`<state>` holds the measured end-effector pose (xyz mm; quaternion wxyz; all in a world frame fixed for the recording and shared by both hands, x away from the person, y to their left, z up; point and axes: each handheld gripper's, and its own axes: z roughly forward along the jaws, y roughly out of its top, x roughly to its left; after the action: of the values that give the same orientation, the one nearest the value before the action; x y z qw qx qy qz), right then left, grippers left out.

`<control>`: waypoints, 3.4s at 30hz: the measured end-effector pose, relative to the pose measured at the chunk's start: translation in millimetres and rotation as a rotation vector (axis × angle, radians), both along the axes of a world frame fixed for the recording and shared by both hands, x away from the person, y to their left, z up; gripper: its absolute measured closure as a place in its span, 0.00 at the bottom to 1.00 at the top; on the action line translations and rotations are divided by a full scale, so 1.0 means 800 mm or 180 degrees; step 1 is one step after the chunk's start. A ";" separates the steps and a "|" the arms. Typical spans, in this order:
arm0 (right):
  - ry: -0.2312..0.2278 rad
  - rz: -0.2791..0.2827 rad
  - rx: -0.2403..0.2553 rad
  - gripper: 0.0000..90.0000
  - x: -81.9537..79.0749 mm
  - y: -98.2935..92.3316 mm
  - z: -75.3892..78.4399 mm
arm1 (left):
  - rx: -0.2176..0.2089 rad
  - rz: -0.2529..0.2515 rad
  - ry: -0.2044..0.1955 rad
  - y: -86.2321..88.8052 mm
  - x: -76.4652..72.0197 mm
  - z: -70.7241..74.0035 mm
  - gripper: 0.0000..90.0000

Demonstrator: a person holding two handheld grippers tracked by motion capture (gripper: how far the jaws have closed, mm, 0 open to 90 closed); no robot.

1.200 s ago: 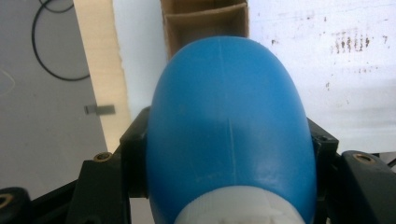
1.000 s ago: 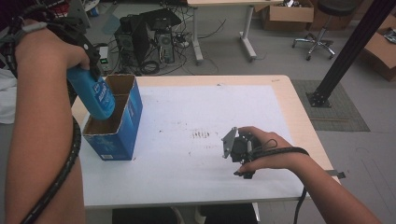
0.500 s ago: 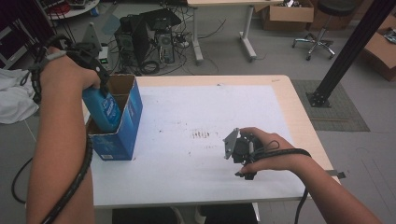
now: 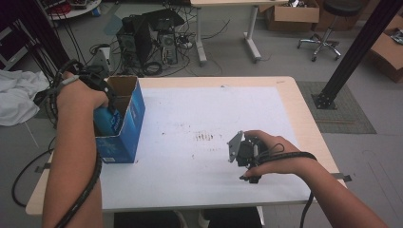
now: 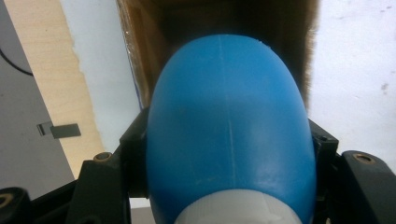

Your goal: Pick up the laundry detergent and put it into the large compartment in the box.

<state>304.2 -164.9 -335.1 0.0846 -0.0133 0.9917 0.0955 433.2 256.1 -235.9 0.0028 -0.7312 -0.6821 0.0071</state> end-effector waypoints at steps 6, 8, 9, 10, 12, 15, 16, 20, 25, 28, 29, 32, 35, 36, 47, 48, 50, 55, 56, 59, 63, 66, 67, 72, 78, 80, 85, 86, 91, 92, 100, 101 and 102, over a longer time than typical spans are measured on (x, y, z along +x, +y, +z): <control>0.0007 -0.0007 0.0001 0.18 -0.001 0.000 -0.003 | -0.0009 0.0005 0.0050 0.003 0.002 -0.021 0.42; 0.0017 -0.0011 -0.0006 0.18 0.000 -0.001 -0.004 | -0.0018 0.0026 0.0039 0.003 0.002 -0.026 0.42; 0.0021 -0.0010 -0.0007 0.18 0.000 -0.001 -0.005 | -0.0008 0.0014 0.0054 0.002 0.003 -0.029 0.42; 0.0030 -0.0010 -0.0007 0.18 0.000 -0.001 -0.005 | -0.0003 0.0006 0.0058 0.002 0.003 -0.031 0.42; 0.0025 -0.0011 -0.0005 0.18 0.000 0.000 -0.005 | -0.0001 -0.0005 0.0066 0.001 0.004 -0.035 0.42; 0.0029 -0.0012 -0.0006 0.18 0.001 0.000 -0.005 | 0.0033 -0.0042 0.0062 -0.003 0.007 -0.041 0.42; 0.0025 -0.0015 -0.0006 0.18 0.001 0.000 -0.005 | 0.0040 -0.0058 0.0080 -0.005 0.008 -0.043 0.42; 0.0021 -0.0022 -0.0005 0.18 0.001 0.000 -0.006 | 0.0029 -0.0074 0.0058 -0.006 0.009 -0.051 0.42; 0.0034 -0.0034 -0.0008 0.18 0.002 -0.002 -0.009 | 0.0048 -0.0078 0.0088 -0.005 0.009 -0.062 0.42; 0.0038 -0.0042 -0.0005 0.18 0.002 -0.003 -0.010 | 0.0036 -0.0086 0.0076 -0.004 0.009 -0.066 0.42; 0.0037 -0.0043 -0.0003 0.18 0.002 -0.003 -0.010 | 0.0028 -0.0087 0.0045 -0.004 0.009 -0.066 0.42; 0.0040 -0.0043 -0.0003 0.18 0.002 -0.002 -0.010 | 0.0015 -0.0085 0.0053 -0.003 0.009 -0.066 0.42; 0.0041 -0.0035 0.0000 0.18 0.003 -0.001 -0.011 | 0.0002 -0.0068 0.0064 -0.002 0.009 -0.067 0.42; 0.0041 -0.0035 0.0000 0.18 0.003 -0.001 -0.011 | 0.0002 -0.0068 0.0064 -0.002 0.009 -0.067 0.42; 0.0041 -0.0037 -0.0010 0.18 0.002 -0.002 -0.009 | 0.0054 -0.0065 0.0052 -0.008 0.010 -0.067 0.42; 0.0041 -0.0037 -0.0010 0.18 0.002 -0.002 -0.009 | 0.0054 -0.0065 0.0052 -0.008 0.010 -0.067 0.42; 0.0036 -0.0041 -0.0007 0.18 0.001 -0.003 -0.008 | 0.0051 -0.0061 0.0045 -0.008 0.010 -0.067 0.42; 0.0039 -0.0047 -0.0013 0.18 0.001 -0.004 -0.008 | 0.0024 -0.0042 0.0064 -0.007 0.009 -0.067 0.39; 0.0036 -0.0048 -0.0013 0.18 0.001 -0.004 -0.008 | 0.0018 -0.0058 0.0079 -0.007 0.009 -0.066 0.36; 0.0028 -0.0045 -0.0009 0.18 0.001 -0.004 -0.008 | 0.0042 -0.0081 0.0022 -0.008 0.009 -0.062 0.34; 0.0030 -0.0034 0.0003 0.18 0.000 -0.002 -0.009 | 0.0014 -0.0072 0.0017 -0.008 0.007 -0.059 0.34; 0.0026 -0.0022 0.0001 0.18 0.000 -0.001 -0.008 | 0.0006 -0.0064 0.0002 -0.008 0.006 -0.057 0.34; 0.0022 -0.0023 -0.0002 0.18 0.000 -0.001 -0.008 | -0.0001 -0.0072 0.0003 -0.008 0.005 -0.056 0.34; 0.0019 -0.0029 0.0009 0.18 -0.001 -0.002 -0.008 | -0.0009 -0.0077 -0.0029 -0.008 0.002 -0.049 0.34; 0.0000 -0.0023 0.0006 0.18 -0.002 -0.002 -0.005 | -0.0032 -0.0055 -0.0055 -0.009 0.000 -0.037 0.30; -0.0005 -0.0016 -0.0001 0.18 -0.002 -0.002 -0.004 | -0.0067 -0.0050 -0.0072 -0.009 -0.002 -0.032 0.29; -0.0019 -0.0009 0.0001 0.18 -0.003 0.000 -0.001 | -0.0062 -0.0055 -0.0078 -0.009 -0.005 -0.022 0.27; -0.0017 -0.0004 -0.0001 0.18 -0.003 0.000 0.000 | -0.0056 -0.0065 -0.0078 -0.010 -0.005 -0.021 0.26; -0.0021 0.0001 0.0020 0.18 -0.004 0.001 -0.001 | -0.0021 -0.0082 -0.0090 -0.012 -0.008 -0.012 0.25; -0.0024 0.0008 0.0005 0.18 -0.004 0.001 -0.001 | -0.0016 -0.0064 -0.0101 -0.013 -0.009 -0.010 0.24; -0.0048 0.0007 0.0001 0.18 -0.004 -0.001 0.002 | -0.0015 -0.0104 -0.0128 -0.019 -0.013 0.006 0.17; -0.0049 0.0008 0.0006 0.18 -0.005 -0.001 0.002 | 0.0008 -0.0112 -0.0145 -0.020 -0.013 0.009 0.18; -0.0053 0.0010 0.0009 0.18 -0.005 -0.001 0.002 | 0.0018 -0.0110 -0.0155 -0.021 -0.013 0.012 0.18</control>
<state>300.2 -165.7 -333.6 0.0927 -0.0155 0.9908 0.0970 422.7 239.2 -226.7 -0.0117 -0.7428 -0.6693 -0.0127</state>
